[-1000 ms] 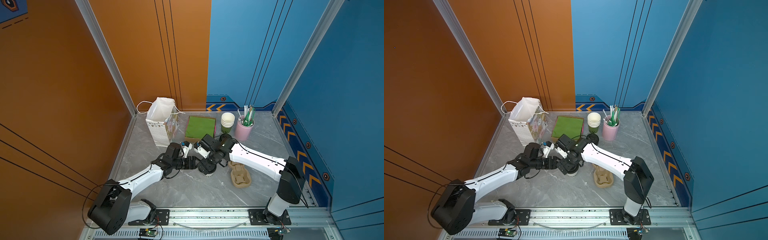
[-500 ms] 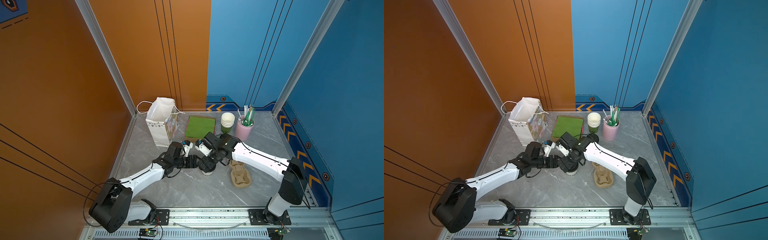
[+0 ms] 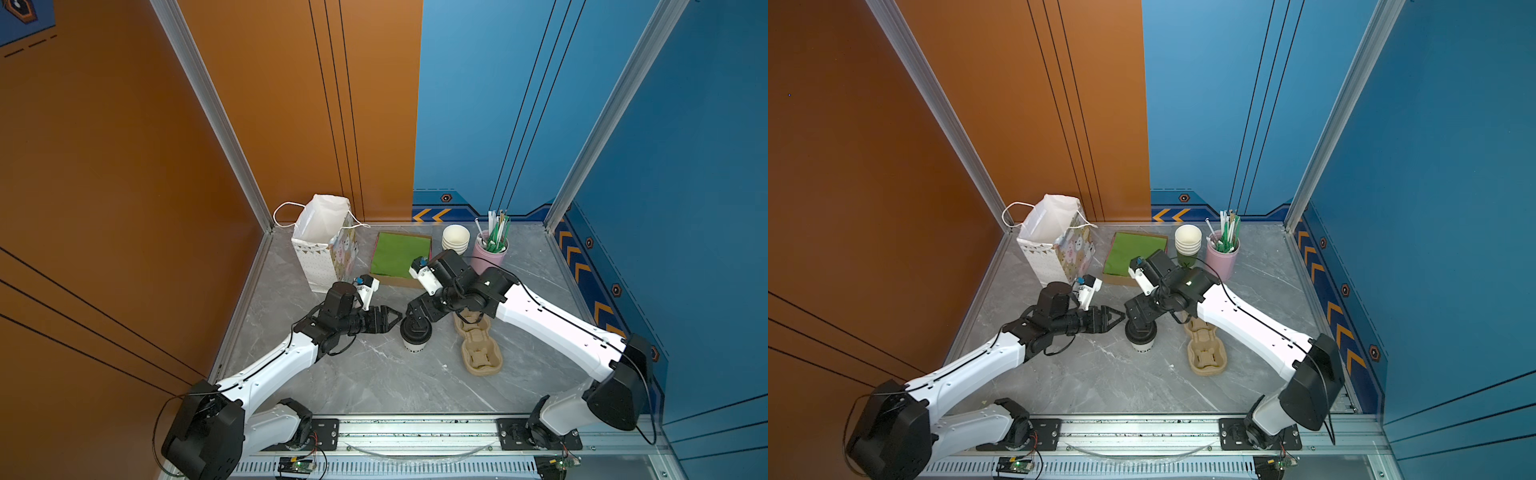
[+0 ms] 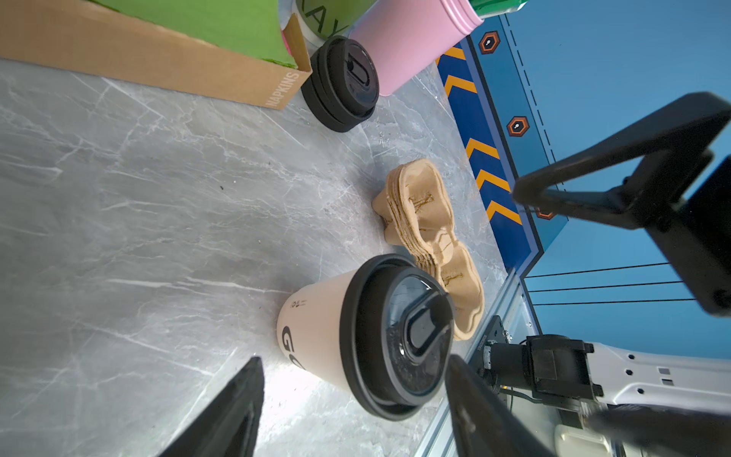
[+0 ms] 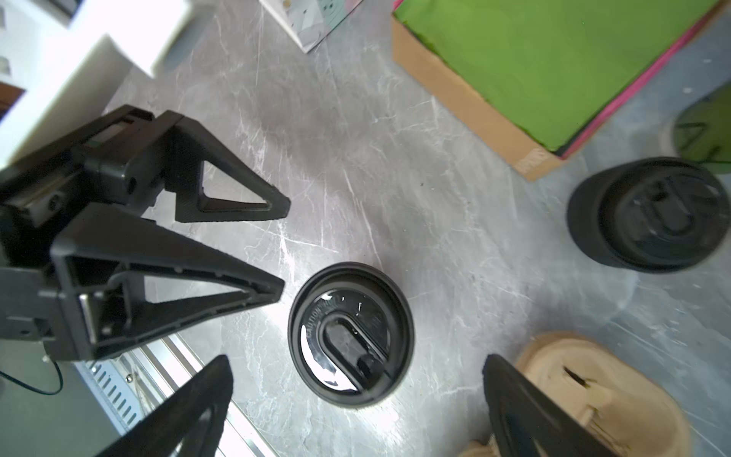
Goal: Pack a coffee takeout order
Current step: Close the lid on the coffee cup.
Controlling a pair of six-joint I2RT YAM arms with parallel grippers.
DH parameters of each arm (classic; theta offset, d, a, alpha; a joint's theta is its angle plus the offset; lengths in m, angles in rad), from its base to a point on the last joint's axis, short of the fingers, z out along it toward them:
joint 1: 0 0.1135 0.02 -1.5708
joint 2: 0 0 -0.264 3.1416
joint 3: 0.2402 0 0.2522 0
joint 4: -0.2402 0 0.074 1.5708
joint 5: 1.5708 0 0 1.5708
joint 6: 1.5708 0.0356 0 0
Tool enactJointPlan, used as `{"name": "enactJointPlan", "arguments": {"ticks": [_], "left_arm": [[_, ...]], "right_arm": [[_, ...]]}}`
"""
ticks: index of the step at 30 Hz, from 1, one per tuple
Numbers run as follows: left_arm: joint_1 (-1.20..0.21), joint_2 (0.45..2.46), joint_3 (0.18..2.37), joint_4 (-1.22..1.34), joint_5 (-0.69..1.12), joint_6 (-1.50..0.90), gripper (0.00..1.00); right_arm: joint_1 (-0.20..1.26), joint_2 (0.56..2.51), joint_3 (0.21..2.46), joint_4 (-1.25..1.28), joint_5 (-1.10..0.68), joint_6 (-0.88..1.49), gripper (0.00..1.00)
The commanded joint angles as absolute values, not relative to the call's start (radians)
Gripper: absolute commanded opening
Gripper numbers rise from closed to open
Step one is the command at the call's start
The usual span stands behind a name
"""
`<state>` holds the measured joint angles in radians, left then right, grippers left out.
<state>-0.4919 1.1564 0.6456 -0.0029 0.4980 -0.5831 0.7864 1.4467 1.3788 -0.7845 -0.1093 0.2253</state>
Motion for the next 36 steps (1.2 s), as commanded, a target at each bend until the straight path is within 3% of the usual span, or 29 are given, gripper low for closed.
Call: {"name": "enactJointPlan", "arguments": {"ticks": [1, 8, 36], "left_arm": [[-0.494, 1.150, 0.675, -0.057, 0.507, -0.544, 0.73], [-0.541, 1.198, 0.707, -0.101, 0.488, -0.521, 0.73], [-0.630, 1.337, 0.734, -0.252, 0.296, -0.529, 0.69]], "right_arm": [[0.771, 1.362, 1.296, -0.778, -0.028, 0.312, 1.00], [0.767, 1.314, 1.188, -0.760, 0.018, 0.383, 1.00], [0.789, 1.491, 1.072, -0.712, 0.043, 0.436, 1.00]]}}
